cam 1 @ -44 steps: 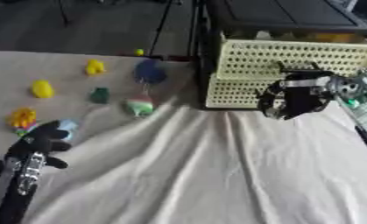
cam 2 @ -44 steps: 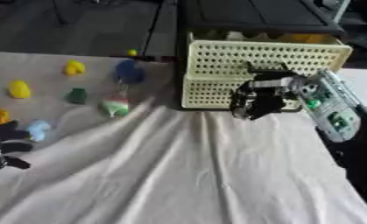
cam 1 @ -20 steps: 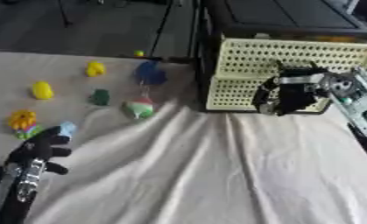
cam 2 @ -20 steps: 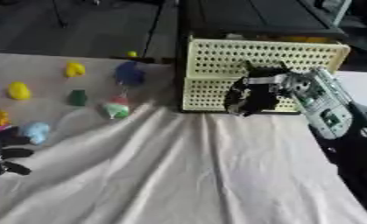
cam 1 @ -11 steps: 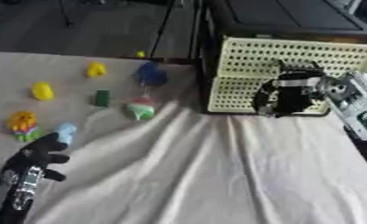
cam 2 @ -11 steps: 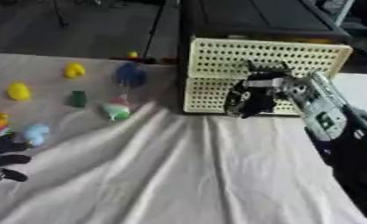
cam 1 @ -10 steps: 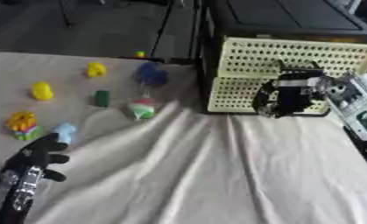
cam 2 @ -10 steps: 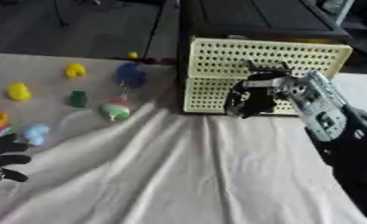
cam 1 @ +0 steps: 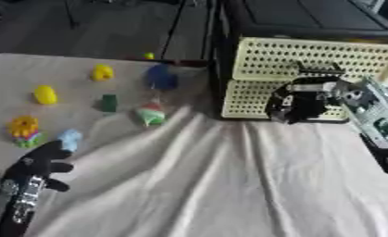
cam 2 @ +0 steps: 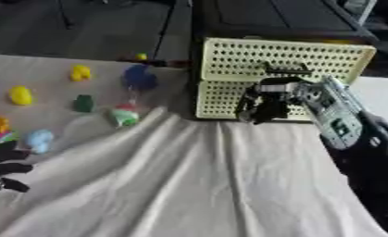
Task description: Pick up objects from table and place into drawer.
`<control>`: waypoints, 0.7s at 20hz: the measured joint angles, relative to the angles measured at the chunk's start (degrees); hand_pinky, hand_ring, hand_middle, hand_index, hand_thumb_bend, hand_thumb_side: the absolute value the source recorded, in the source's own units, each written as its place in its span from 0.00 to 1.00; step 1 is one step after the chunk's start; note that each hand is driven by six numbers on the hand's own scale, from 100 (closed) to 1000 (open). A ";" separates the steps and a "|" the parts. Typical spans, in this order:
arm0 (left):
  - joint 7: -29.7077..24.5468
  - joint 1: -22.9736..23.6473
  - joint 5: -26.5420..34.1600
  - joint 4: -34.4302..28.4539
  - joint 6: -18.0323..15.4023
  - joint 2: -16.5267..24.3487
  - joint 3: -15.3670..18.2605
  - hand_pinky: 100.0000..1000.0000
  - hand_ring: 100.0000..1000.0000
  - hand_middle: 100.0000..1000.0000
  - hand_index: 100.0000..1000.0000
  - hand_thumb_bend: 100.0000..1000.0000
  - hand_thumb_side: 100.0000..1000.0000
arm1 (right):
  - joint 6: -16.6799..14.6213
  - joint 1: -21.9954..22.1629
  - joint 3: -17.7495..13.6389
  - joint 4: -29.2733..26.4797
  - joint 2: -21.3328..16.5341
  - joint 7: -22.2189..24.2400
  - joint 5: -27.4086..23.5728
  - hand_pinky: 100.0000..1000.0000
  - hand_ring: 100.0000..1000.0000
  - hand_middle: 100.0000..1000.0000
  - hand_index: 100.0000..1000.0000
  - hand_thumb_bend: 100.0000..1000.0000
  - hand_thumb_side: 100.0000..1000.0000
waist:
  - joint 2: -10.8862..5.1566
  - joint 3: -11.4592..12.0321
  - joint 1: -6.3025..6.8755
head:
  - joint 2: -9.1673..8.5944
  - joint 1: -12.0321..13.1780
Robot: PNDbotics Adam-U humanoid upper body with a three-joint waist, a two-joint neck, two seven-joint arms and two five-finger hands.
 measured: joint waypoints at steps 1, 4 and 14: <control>0.00 0.00 0.00 0.00 0.00 0.00 0.00 0.52 0.68 0.70 0.88 0.00 1.00 | -0.08 0.10 0.00 0.00 -0.01 -0.03 -0.02 0.00 0.06 0.55 0.74 0.00 0.47 | 0.00 -0.01 -0.03 | 0.00 0.00; -0.06 0.02 -0.01 0.00 0.06 0.00 0.00 0.52 0.68 0.70 0.88 0.00 1.00 | -0.74 1.56 0.47 -0.99 -0.59 0.72 -0.55 0.00 0.07 0.56 0.75 0.00 0.49 | -0.14 -0.33 -0.05 | 0.05 0.03; 0.37 0.62 -0.23 0.00 0.24 0.00 0.51 0.52 0.68 0.70 0.88 0.00 1.00 | 0.14 18.08 2.29 -26.27 -12.34 3.29 -13.37 0.00 0.06 0.54 0.74 0.00 0.54 | -2.80 -2.19 0.73 | 1.21 1.55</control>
